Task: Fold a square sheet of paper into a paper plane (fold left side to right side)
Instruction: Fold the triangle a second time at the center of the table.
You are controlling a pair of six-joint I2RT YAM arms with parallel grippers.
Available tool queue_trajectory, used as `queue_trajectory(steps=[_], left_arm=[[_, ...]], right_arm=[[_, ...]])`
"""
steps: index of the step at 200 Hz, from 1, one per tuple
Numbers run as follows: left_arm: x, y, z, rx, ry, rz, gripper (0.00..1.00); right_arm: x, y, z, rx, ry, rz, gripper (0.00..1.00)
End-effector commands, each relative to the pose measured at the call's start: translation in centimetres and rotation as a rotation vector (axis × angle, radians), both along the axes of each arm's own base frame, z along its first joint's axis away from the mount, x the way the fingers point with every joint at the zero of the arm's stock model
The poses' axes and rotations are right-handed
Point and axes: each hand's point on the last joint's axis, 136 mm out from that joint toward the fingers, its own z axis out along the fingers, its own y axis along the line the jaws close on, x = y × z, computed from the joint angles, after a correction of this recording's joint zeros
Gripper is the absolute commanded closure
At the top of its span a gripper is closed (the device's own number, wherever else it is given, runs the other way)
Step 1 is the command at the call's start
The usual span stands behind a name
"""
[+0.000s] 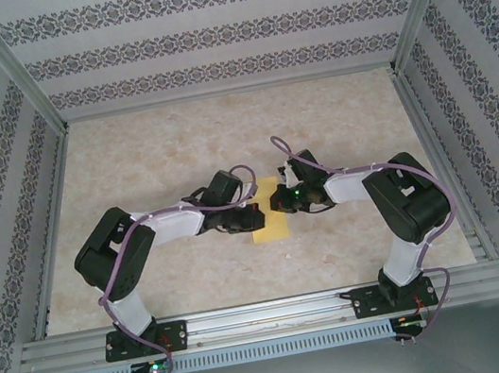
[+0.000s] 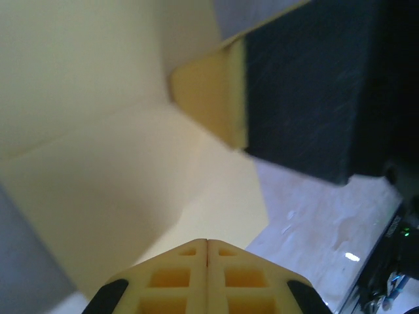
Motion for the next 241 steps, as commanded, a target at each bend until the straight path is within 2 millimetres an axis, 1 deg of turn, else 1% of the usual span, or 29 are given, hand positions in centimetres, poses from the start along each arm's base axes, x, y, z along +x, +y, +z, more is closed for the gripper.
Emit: queue_trajectory(steps=[1,39,79,148,211,241], left_arm=[[0.3,-0.9,-0.2,-0.013,0.013,-0.029,1.0],[0.7,-1.7,-1.0,-0.005,0.025,-0.047,1.0],[0.9,-1.2,-1.9,0.044,0.018,-0.047,1.0],[-0.9,0.0,-3.8,0.112,0.049,-0.075,1.0],[-2.6,1.3,-4.0,0.158,0.058,-0.102,1.0],[-3.5,1.8,-3.8,0.162,0.062,-0.11,1.0]], right_arm=[[-1.8,-1.6,-3.0,-0.076,0.084,-0.003,1.0],[-1.8,-1.6,-3.2,-0.081,0.089,-0.003,1.0],[-2.1,-2.0,-3.6,-0.107,0.097,-0.003,1.0],[-2.3,-2.7,-4.6,-0.156,0.123,-0.002,1.0],[-2.3,-3.5,-5.0,-0.179,0.138,-0.012,1.0],[-2.2,-3.8,-5.2,-0.182,0.143,-0.018,1.0]])
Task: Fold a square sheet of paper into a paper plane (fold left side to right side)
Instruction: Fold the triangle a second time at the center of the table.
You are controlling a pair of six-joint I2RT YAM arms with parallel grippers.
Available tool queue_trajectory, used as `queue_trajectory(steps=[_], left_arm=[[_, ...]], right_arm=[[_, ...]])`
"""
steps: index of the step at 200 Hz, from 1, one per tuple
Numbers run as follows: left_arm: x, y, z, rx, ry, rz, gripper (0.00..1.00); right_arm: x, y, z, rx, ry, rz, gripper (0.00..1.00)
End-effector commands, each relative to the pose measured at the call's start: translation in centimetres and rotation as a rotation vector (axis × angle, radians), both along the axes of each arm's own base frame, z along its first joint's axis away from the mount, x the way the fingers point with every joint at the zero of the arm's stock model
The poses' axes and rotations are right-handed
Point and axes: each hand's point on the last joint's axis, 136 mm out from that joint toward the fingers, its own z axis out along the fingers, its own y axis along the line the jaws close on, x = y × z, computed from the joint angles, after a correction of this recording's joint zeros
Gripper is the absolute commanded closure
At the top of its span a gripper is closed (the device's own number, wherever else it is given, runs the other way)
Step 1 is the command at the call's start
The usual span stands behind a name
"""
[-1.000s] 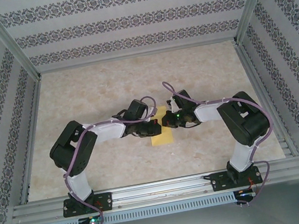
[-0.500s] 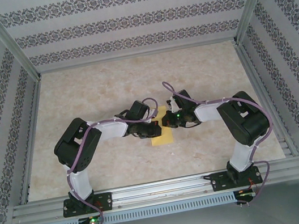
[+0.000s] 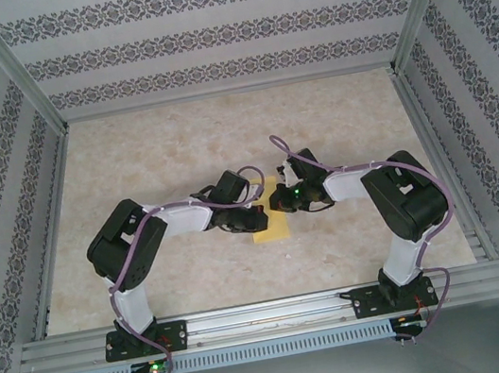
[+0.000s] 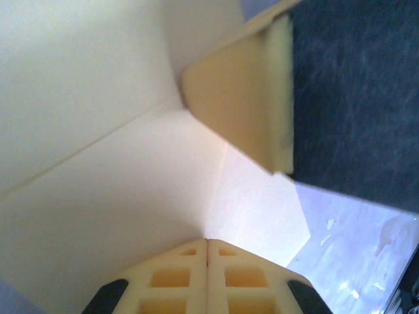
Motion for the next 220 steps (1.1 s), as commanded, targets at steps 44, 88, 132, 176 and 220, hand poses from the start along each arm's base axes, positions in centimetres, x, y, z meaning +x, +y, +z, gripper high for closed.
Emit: queue_trajectory(steps=[44,88,132,176,220], left_arm=[[-4.4,3.0,-1.3,0.107,0.073,-0.033,1.0],[-4.9,3.6,-1.0,0.107,0.064,-0.025,0.99],[-3.2,3.5,2.2,0.044,-0.052,0.015,0.91],[-0.2,4.8,4.4,-0.053,-0.129,0.119,0.67],[2.4,4.6,5.1,-0.128,-0.143,0.141,0.62]], right_arm=[[-2.4,-3.7,-4.8,-0.179,0.134,-0.04,1.0],[-1.9,-2.8,-3.3,-0.138,0.103,-0.028,1.0],[-0.1,-0.9,2.1,-0.017,-0.015,-0.017,0.94],[0.7,-2.8,6.8,0.012,-0.149,-0.074,0.66],[-0.1,-6.2,8.4,0.019,-0.213,-0.163,0.36]])
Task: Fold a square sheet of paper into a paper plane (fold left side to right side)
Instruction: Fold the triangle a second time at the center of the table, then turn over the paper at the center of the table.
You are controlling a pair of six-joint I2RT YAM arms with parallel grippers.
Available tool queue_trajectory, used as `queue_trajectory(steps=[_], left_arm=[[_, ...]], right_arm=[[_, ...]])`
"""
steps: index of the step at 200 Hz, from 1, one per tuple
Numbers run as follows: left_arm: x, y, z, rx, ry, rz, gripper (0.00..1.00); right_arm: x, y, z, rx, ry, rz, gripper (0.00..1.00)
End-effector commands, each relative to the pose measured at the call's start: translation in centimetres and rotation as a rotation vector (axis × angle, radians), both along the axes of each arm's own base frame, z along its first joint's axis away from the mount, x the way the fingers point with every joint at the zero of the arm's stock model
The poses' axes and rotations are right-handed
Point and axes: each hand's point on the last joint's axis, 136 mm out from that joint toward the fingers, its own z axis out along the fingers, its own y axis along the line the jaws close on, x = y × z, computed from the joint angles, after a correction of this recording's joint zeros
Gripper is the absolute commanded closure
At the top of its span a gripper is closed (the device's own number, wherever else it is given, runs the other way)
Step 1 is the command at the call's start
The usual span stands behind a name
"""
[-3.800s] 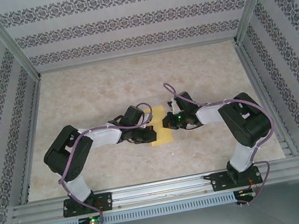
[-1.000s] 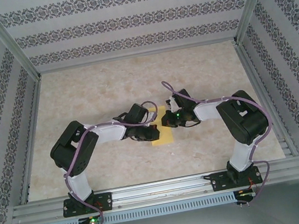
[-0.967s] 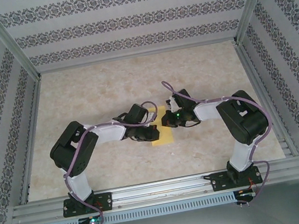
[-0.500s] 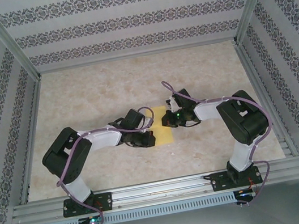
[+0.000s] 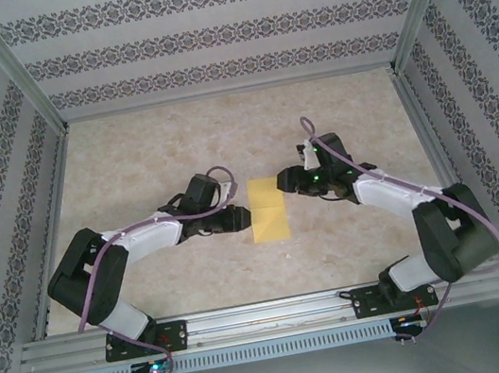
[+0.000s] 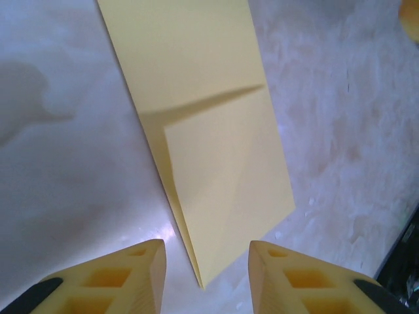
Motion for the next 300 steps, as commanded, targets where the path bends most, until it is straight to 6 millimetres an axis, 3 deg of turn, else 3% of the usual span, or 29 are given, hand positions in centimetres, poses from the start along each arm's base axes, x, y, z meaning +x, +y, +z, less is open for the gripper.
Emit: queue_trajectory(steps=[1,43,68,85,112,143,160,226,255,300], left_arm=[[1.5,-0.9,0.8,-0.063,-0.029,-0.009,0.62],[2.7,-1.8,-0.6,-0.053,-0.012,-0.027,0.62],[3.3,-2.4,-1.2,-0.06,0.0,-0.033,0.62],[3.5,-2.9,-1.4,-0.075,0.008,-0.041,0.68],[3.8,-3.4,-1.5,-0.105,0.013,-0.041,0.81],[3.8,-3.4,-1.1,-0.121,-0.006,-0.033,0.92],[3.8,-3.0,-0.4,-0.128,-0.034,-0.014,0.95],[3.5,-1.8,2.4,-0.22,-0.147,0.082,0.99],[3.3,-1.3,2.6,-0.219,-0.159,0.096,0.99],[3.0,-1.1,2.1,-0.217,-0.148,0.106,0.99]], right_arm=[[-1.1,-1.8,-0.7,-0.021,0.012,-0.046,0.36],[-2.7,-3.7,-0.4,0.021,0.001,-0.094,0.13],[-3.8,-4.0,-0.6,0.045,0.007,-0.095,0.07],[-4.4,-4.1,-1.0,0.053,0.015,-0.093,0.07],[-5.0,-3.8,-1.4,0.074,0.03,-0.069,0.12],[-5.0,-2.5,-1.7,0.127,0.057,-0.014,0.26],[-4.8,-1.7,-1.8,0.152,0.061,0.006,0.28],[-2.9,2.2,-1.8,0.169,0.008,0.045,0.27],[-2.0,3.7,-2.3,0.167,-0.005,0.052,0.28],[-0.7,6.1,-3.0,0.182,-0.027,0.087,0.37]])
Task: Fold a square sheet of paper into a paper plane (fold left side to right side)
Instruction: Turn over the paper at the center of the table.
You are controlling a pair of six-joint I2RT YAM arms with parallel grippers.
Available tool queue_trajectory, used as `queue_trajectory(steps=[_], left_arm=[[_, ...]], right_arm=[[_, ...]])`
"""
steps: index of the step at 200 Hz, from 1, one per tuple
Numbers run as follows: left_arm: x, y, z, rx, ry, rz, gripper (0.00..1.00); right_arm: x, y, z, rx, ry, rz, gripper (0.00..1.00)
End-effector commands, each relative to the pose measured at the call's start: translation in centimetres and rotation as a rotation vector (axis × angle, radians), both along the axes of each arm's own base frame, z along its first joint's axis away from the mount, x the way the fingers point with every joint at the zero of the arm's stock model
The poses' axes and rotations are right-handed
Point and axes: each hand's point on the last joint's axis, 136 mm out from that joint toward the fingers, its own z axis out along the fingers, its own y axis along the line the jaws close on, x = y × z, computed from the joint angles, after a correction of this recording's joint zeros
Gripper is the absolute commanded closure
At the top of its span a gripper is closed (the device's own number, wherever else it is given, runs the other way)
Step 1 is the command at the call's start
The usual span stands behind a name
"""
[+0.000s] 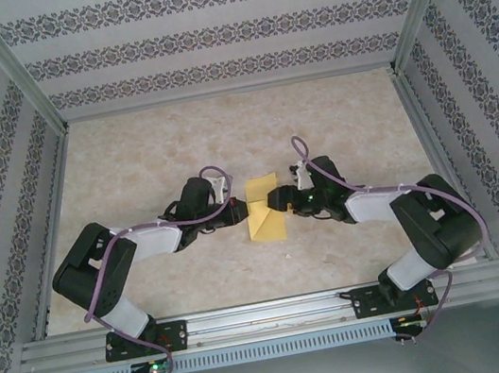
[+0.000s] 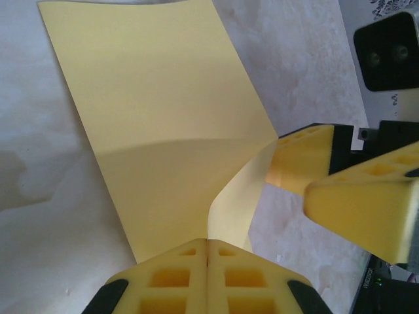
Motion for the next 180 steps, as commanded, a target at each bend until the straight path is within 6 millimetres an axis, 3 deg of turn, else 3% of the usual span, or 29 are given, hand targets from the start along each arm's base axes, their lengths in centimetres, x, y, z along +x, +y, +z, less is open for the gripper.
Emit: queue_trajectory(steps=[1,65,111,126,149,180], left_arm=[[0.7,0.0,1.2,-0.035,-0.044,0.026,0.99],[0.8,0.4,-0.3,-0.01,-0.026,0.044,0.91],[0.9,1.7,1.5,0.014,-0.082,0.063,0.75],[0.9,2.7,2.9,0.028,-0.121,0.081,0.68],[0.9,4.4,5.8,0.057,-0.204,0.118,0.58],[0.2,6.7,10.7,0.084,-0.331,0.173,0.46]], right_arm=[[2.0,1.5,1.2,0.037,-0.079,-0.001,0.37],[2.0,2.9,0.1,0.052,-0.089,0.027,0.65],[2.0,2.7,1.5,0.051,-0.156,0.04,0.9],[2.3,2.6,2.5,0.059,-0.191,0.046,1.0],[2.8,2.2,5.2,0.089,-0.269,0.055,1.0],[3.1,1.7,11.3,0.163,-0.428,0.084,1.0]])
